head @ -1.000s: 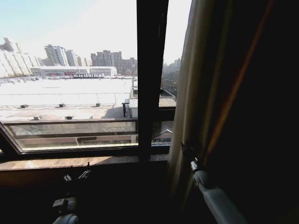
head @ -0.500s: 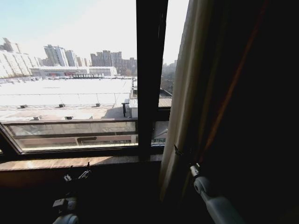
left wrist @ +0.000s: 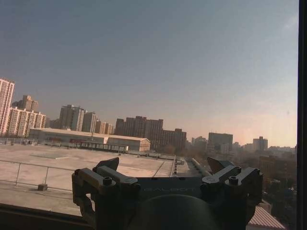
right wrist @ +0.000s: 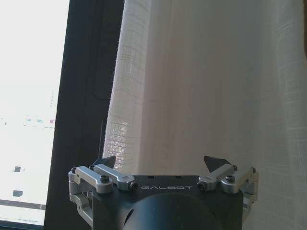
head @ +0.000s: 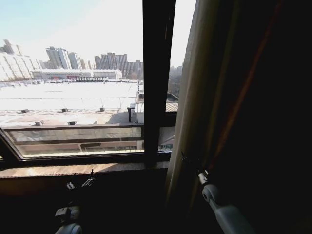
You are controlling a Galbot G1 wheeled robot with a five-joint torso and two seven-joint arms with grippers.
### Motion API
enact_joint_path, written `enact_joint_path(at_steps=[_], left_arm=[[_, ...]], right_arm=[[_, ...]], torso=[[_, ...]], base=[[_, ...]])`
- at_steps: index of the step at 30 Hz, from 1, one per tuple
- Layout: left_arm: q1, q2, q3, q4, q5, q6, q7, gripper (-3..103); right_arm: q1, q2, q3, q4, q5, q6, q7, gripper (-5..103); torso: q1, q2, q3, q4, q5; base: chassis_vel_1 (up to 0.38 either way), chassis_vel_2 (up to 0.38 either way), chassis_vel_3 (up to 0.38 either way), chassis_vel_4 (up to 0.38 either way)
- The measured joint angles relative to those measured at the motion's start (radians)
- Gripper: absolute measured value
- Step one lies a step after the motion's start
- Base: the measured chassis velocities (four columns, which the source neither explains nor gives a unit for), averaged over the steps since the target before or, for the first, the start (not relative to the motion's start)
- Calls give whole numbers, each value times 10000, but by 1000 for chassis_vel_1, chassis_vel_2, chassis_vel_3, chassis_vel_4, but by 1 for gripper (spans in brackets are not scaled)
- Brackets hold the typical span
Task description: Open the curtains by pulling them apart, changing their state from closed to fully open.
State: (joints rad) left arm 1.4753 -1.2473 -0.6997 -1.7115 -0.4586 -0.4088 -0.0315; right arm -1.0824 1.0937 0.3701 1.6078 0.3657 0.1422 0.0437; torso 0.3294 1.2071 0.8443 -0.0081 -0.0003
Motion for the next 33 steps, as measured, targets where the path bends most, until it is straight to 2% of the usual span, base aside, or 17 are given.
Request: enact_joint_path(at_steps=[14,33], left_arm=[[0,0,-1,0,0,-1,0,100],[-1,0,-1,0,0,0,0,100]], right_arm=[[12,6,0,-14,-8,-2,14,100],[18,5,-2,-20,-9,-1,19,100]], torso=[[-1,1,0,0,-3],[-1,0,-1,0,2]], base=[[190,142,-180,-140],[332,339,-333,-330]])
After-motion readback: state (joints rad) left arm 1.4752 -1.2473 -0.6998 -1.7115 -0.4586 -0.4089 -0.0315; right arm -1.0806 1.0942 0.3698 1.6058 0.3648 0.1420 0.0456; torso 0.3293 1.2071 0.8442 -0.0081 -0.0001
